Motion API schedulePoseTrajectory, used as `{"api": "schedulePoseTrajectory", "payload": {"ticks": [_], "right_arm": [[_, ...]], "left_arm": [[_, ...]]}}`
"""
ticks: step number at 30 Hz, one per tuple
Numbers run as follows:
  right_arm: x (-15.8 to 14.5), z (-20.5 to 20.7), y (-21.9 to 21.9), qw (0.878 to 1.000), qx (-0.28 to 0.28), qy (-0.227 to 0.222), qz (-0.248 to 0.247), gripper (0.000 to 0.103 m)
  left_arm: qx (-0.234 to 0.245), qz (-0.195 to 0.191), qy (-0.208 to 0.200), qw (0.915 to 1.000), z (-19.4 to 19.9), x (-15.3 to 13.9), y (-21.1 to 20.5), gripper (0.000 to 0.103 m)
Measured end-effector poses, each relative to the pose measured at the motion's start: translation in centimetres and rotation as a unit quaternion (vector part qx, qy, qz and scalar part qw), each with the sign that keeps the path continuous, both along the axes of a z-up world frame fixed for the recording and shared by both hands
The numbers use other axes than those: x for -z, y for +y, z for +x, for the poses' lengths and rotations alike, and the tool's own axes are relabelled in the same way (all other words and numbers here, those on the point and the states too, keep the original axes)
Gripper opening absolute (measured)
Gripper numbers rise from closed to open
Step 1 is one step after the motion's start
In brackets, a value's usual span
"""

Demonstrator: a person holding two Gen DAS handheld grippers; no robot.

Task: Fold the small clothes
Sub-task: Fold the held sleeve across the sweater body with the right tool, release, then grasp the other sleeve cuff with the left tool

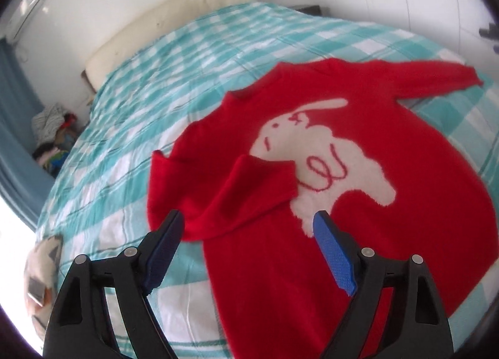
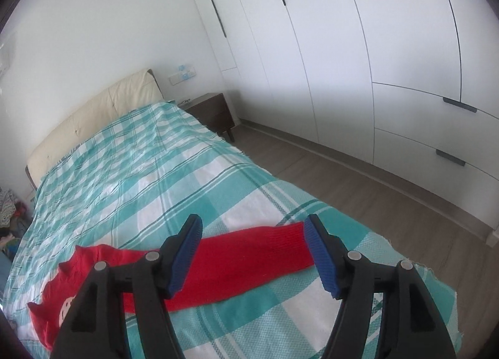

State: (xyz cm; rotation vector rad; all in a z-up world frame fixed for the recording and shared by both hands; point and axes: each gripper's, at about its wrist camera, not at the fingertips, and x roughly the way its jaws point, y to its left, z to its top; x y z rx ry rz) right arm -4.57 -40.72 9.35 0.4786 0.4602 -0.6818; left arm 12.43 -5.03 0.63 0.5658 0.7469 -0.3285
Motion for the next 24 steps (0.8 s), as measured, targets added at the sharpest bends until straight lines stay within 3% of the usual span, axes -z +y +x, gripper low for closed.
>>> {"api": "schedulePoseTrajectory", "payload": {"ticks": [6, 12, 13, 14, 15, 17, 19, 21, 22, 24], "right_arm": [[1.0, -0.2, -0.5, 1.0, 0.004, 0.0, 0.022, 0.067], [1.5, 0.3, -0.5, 0.999, -0.009, 0.003, 0.039, 0.067], [1.6, 0.6, -0.3, 0.999, -0.015, 0.008, 0.037, 0.067], [1.6, 0.9, -0.2, 0.999, -0.019, 0.012, 0.035, 0.067], [1.6, 1.1, 0.0, 0.999, -0.024, 0.015, 0.031, 0.067], [1.7, 1.4, 0.4, 0.999, -0.031, 0.019, 0.024, 0.067], [1.7, 1.7, 0.8, 0.999, -0.037, 0.023, 0.017, 0.067], [1.7, 1.8, 1.2, 0.999, -0.045, 0.027, 0.01, 0.067], [1.6, 1.9, 1.4, 0.998, -0.05, 0.03, 0.007, 0.067], [1.6, 2.1, 1.7, 0.998, -0.059, 0.031, 0.003, 0.067]], "left_arm": [[0.033, 0.048, 0.057, 0.9967, 4.2, 4.8, -1.9, 0.07], [0.03, 0.024, 0.068, 0.9969, 6.6, 6.1, -2.3, 0.063], [0.039, 0.014, 0.074, 0.9964, 6.6, 6.2, -2.4, 0.048], [0.049, 0.003, 0.086, 0.9951, 6.5, 6.4, -2.6, 0.021], [0.053, -0.004, 0.095, 0.994, 6.6, 6.5, -2.7, 0.007], [0.042, -0.021, 0.088, 0.995, 6.4, 5.8, -2.3, 0.003], [0.002, -0.079, 0.074, 0.9941, 7.0, 3.4, 0.3, 0.003], [-0.072, -0.149, 0.055, 0.9847, 8.2, 0.3, 5.2, 0.003], [-0.121, -0.186, 0.042, 0.9743, 8.7, -1.2, 8.4, 0.003], [-0.229, -0.246, 0.014, 0.9417, 9.5, -3.2, 15.3, 0.003]]}}
